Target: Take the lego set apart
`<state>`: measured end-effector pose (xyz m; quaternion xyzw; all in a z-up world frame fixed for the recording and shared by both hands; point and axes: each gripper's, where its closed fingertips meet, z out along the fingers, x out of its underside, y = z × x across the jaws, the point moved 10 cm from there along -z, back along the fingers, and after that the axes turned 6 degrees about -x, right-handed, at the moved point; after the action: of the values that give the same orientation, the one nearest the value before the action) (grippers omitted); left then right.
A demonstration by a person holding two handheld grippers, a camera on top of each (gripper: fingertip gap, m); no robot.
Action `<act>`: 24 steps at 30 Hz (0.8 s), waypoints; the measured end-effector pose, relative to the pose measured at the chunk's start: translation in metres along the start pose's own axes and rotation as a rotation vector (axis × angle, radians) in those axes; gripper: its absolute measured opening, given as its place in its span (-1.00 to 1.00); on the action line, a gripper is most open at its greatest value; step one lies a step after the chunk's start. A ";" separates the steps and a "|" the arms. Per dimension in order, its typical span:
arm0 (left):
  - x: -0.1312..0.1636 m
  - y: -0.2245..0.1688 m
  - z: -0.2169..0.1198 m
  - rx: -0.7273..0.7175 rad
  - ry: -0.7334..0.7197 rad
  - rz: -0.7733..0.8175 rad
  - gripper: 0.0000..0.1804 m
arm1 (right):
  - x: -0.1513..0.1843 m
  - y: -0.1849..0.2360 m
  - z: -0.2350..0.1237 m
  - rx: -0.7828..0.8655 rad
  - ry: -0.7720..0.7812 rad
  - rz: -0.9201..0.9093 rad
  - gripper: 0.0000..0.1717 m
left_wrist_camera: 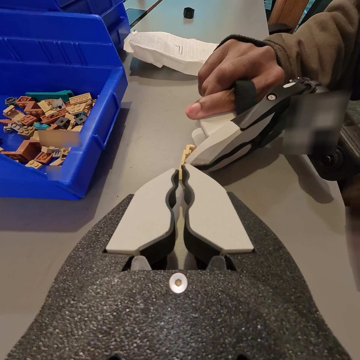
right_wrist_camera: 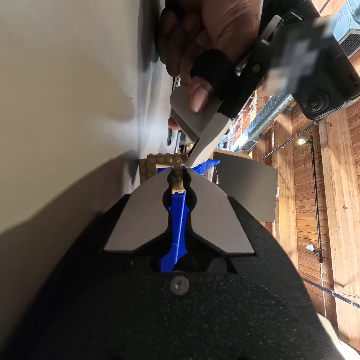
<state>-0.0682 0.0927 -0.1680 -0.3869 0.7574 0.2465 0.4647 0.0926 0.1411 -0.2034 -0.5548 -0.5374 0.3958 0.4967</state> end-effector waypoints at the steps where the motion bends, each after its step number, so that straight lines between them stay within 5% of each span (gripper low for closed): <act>1: 0.000 0.000 0.000 0.001 0.000 -0.001 -0.96 | 0.000 0.000 0.000 0.002 0.000 -0.003 -0.91; 5: 0.005 0.015 -0.004 -0.157 0.060 -0.035 -1.00 | -0.012 0.000 -0.014 0.044 -0.146 -0.019 -0.91; 15: 0.005 0.020 -0.009 -0.133 0.005 -0.089 -1.00 | 0.006 -0.006 -0.002 0.021 -0.034 0.122 -0.91; 24: -0.003 0.024 -0.023 -0.076 -0.228 -0.164 -0.85 | 0.030 -0.019 0.001 0.028 0.029 0.406 -0.91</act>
<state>-0.0992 0.0909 -0.1547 -0.4343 0.6556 0.2787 0.5513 0.0905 0.1695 -0.1822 -0.6504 -0.4018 0.4873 0.4221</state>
